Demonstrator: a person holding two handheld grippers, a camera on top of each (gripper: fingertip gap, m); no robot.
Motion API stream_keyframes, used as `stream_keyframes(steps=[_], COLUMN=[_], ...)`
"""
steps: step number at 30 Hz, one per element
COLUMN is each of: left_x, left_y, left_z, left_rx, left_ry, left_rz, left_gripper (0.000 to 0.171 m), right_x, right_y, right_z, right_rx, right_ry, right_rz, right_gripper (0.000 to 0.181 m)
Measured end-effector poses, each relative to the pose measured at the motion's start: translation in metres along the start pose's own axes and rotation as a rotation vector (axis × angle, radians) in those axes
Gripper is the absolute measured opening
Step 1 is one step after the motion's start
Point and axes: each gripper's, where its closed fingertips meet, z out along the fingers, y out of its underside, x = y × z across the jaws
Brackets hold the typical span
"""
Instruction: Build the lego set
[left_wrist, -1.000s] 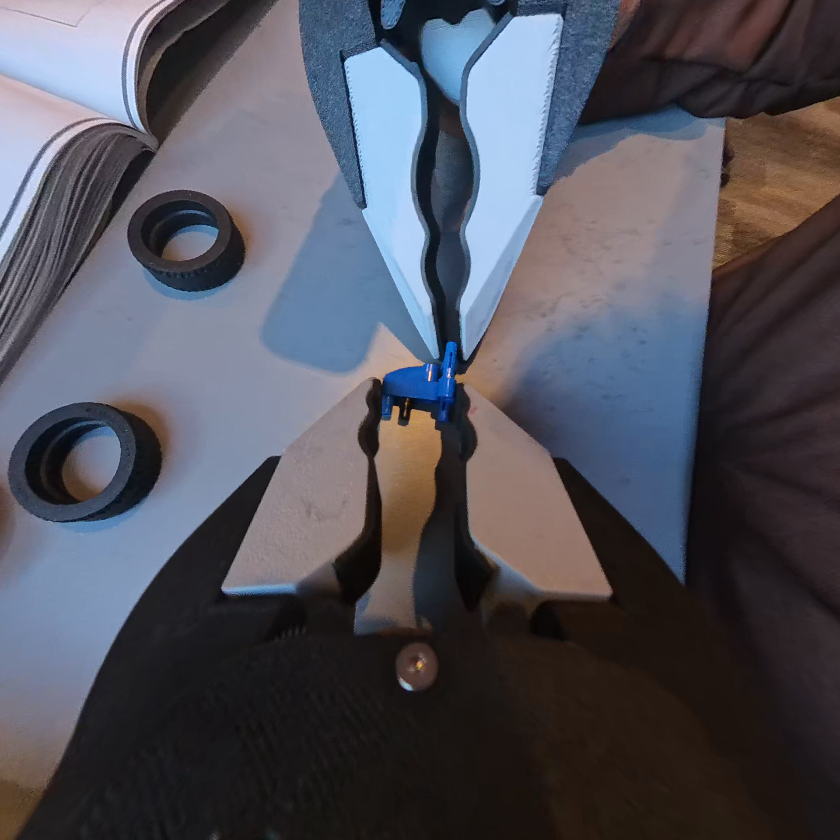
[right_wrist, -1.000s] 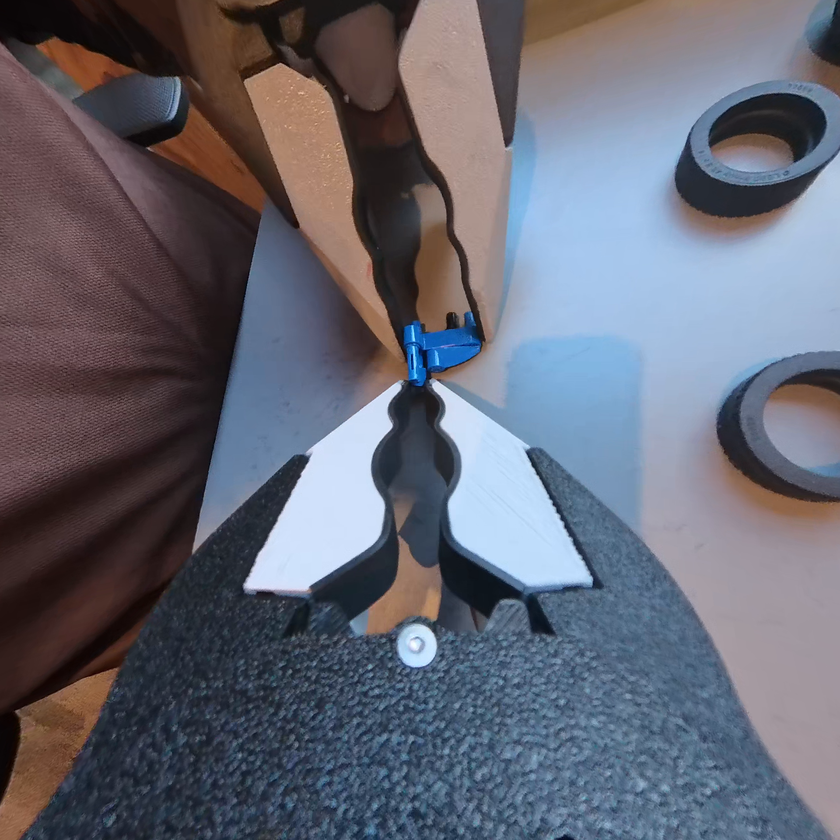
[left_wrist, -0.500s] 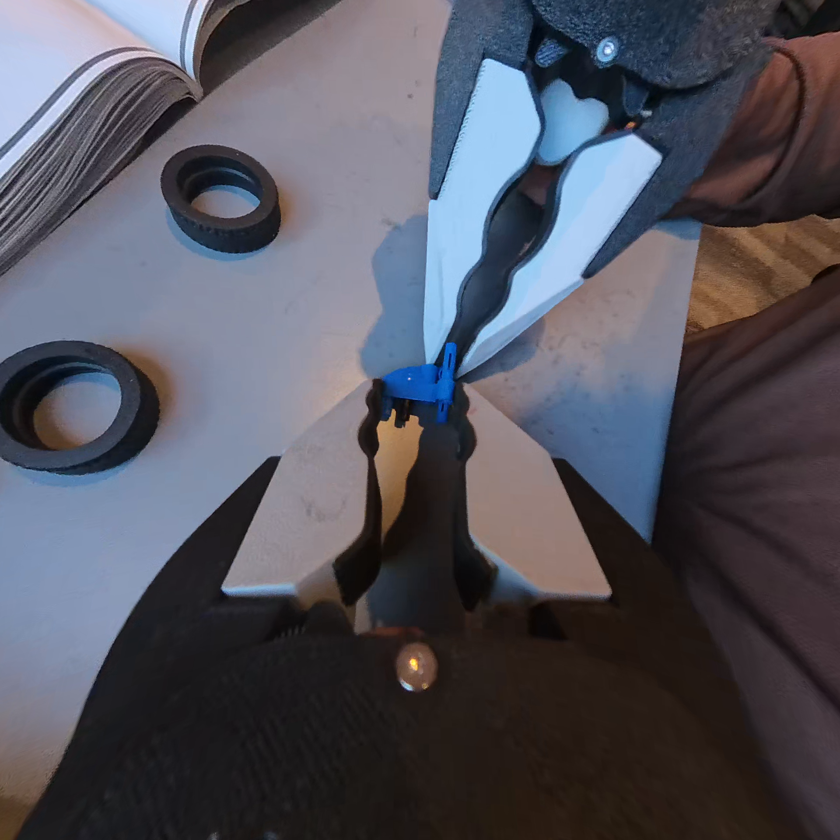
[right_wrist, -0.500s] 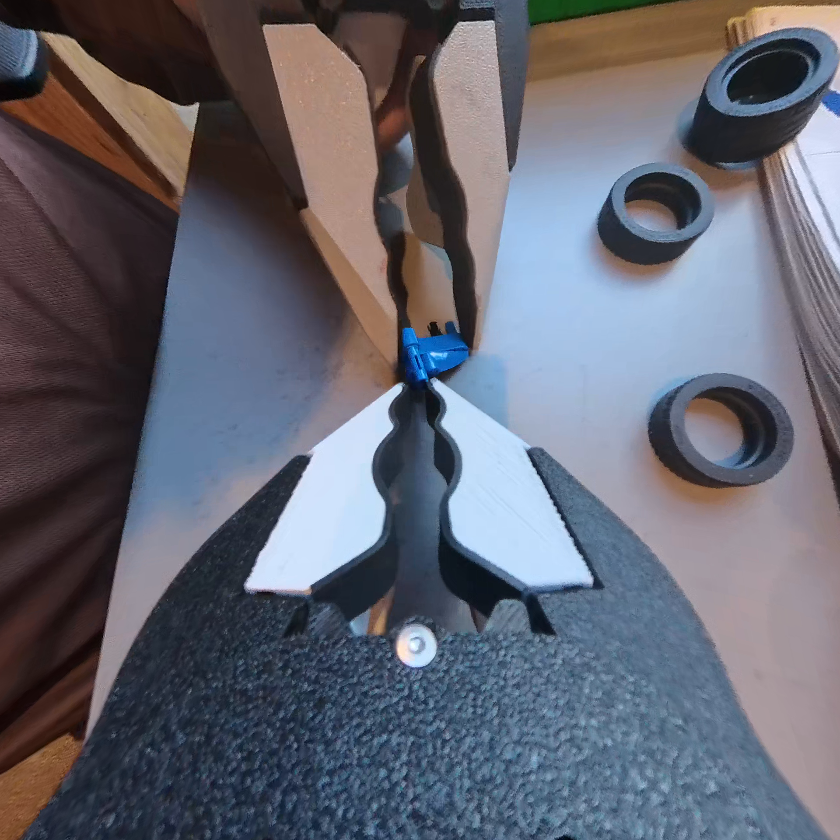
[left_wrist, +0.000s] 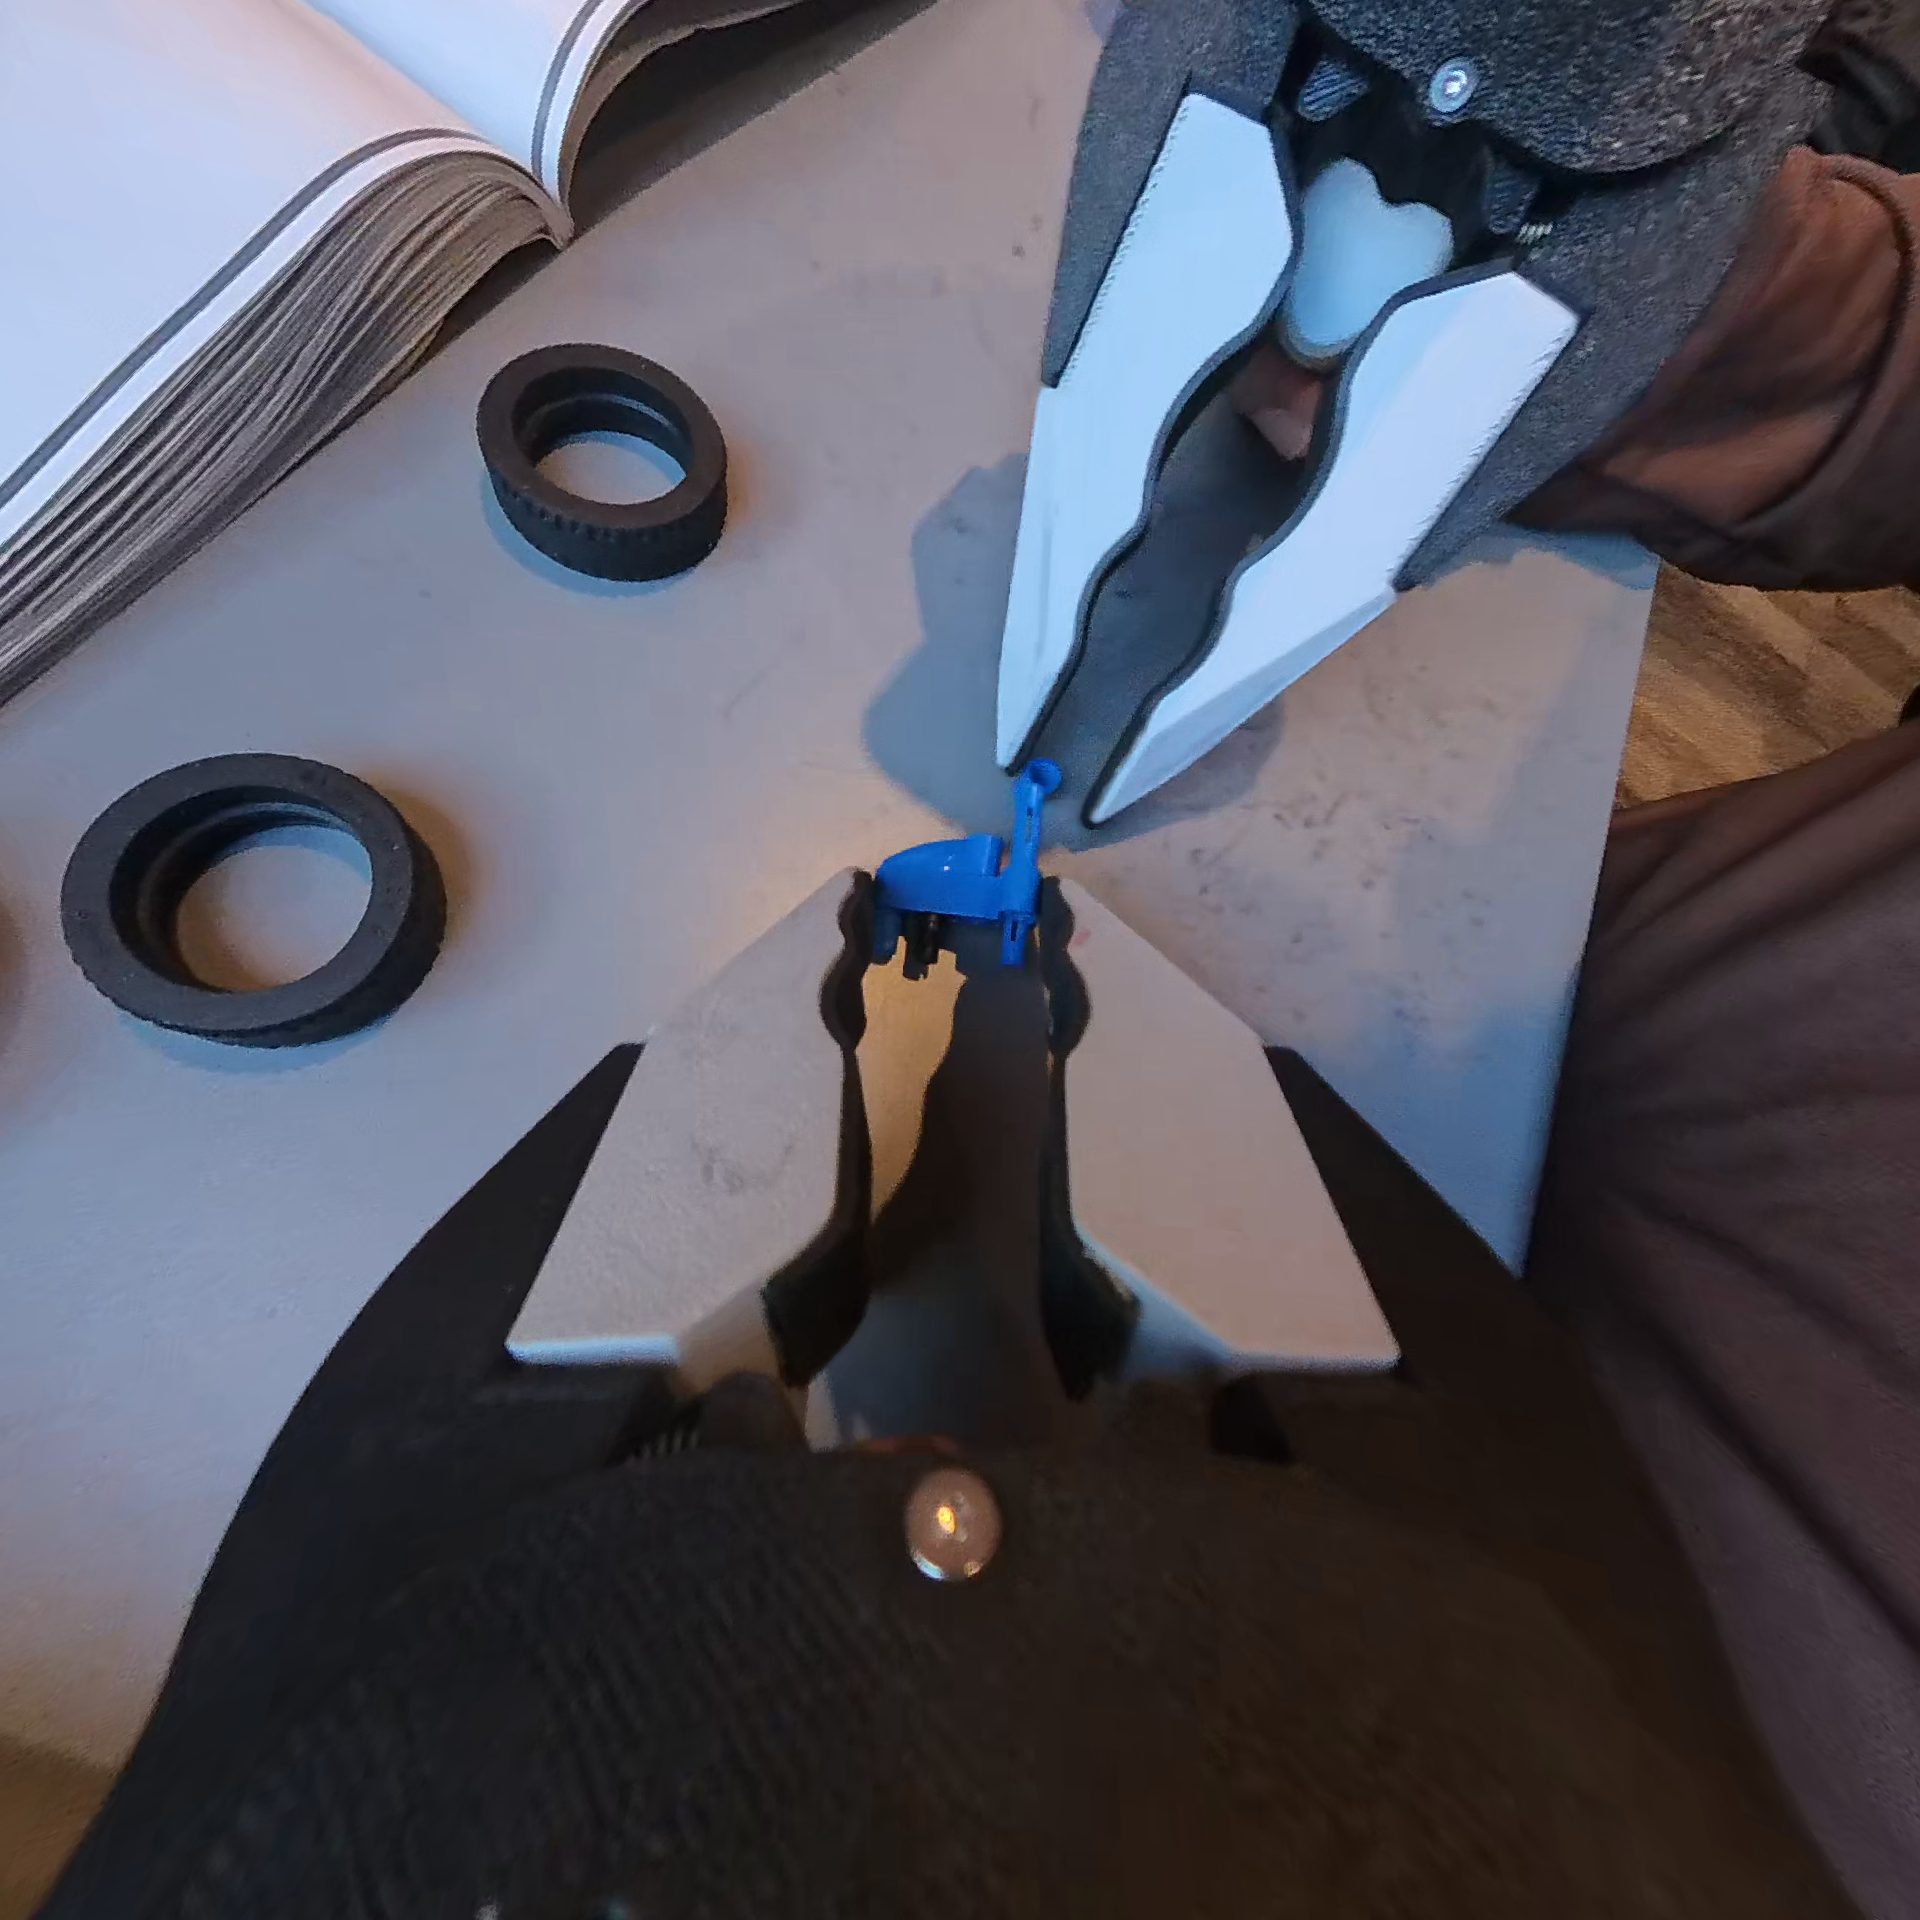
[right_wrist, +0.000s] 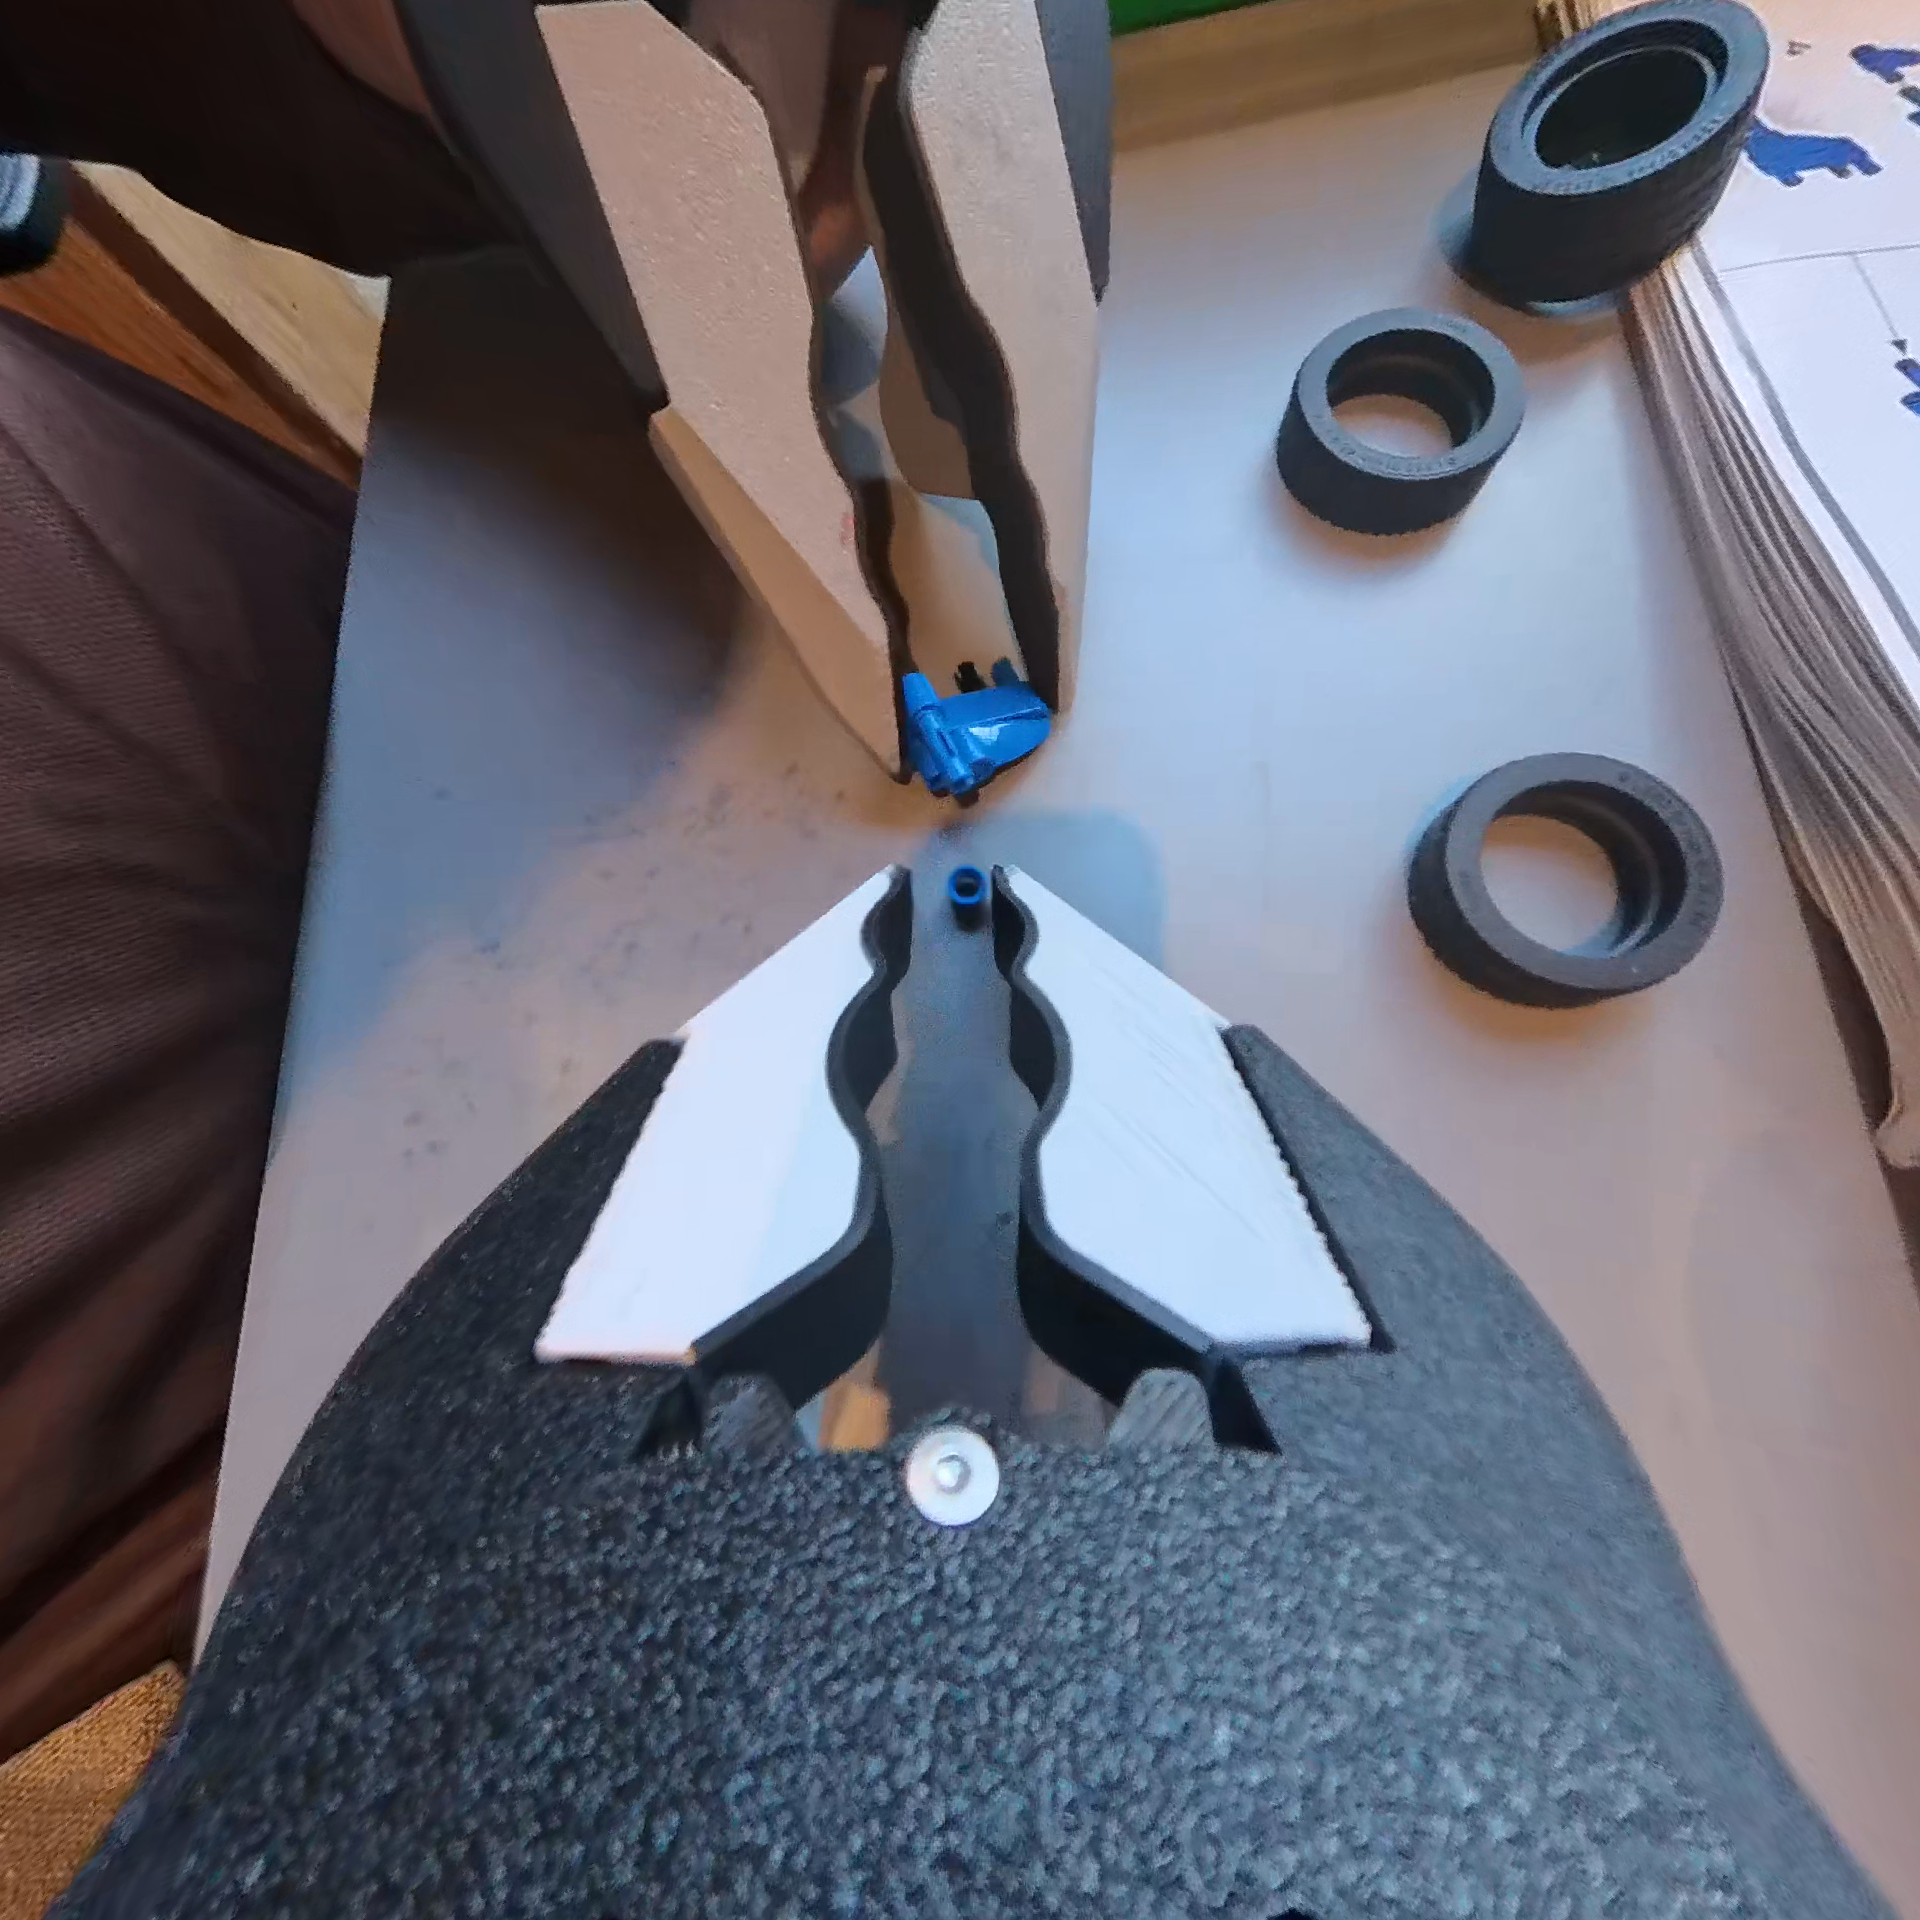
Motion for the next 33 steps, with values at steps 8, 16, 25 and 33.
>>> stream_keyframes(steps=[8,16,25,33], left_x=[-0.002,0.0,-0.002,0.003], left_y=[-0.001,-0.004,-0.014,-0.023], left_z=[0.0,0.002,-0.001,-0.001], left_rx=[0.001,-0.086,-0.238,-0.236], left_ry=[-0.018,-0.019,-0.145,-0.144], left_rz=[-0.011,0.055,0.341,0.377], left_gripper=[0.029,0.029,0.029,0.029], right_x=[0.001,0.005,0.004,0.002], right_y=[-0.002,-0.024,-0.02,-0.027], right_z=[-0.01,-0.01,-0.008,-0.022], right_rx=[0.049,0.082,0.082,0.178], right_ry=[-0.014,0.175,0.149,0.104], right_rz=[0.017,-0.259,-0.216,-0.128], right_gripper=[0.025,0.019,0.003,0.007])
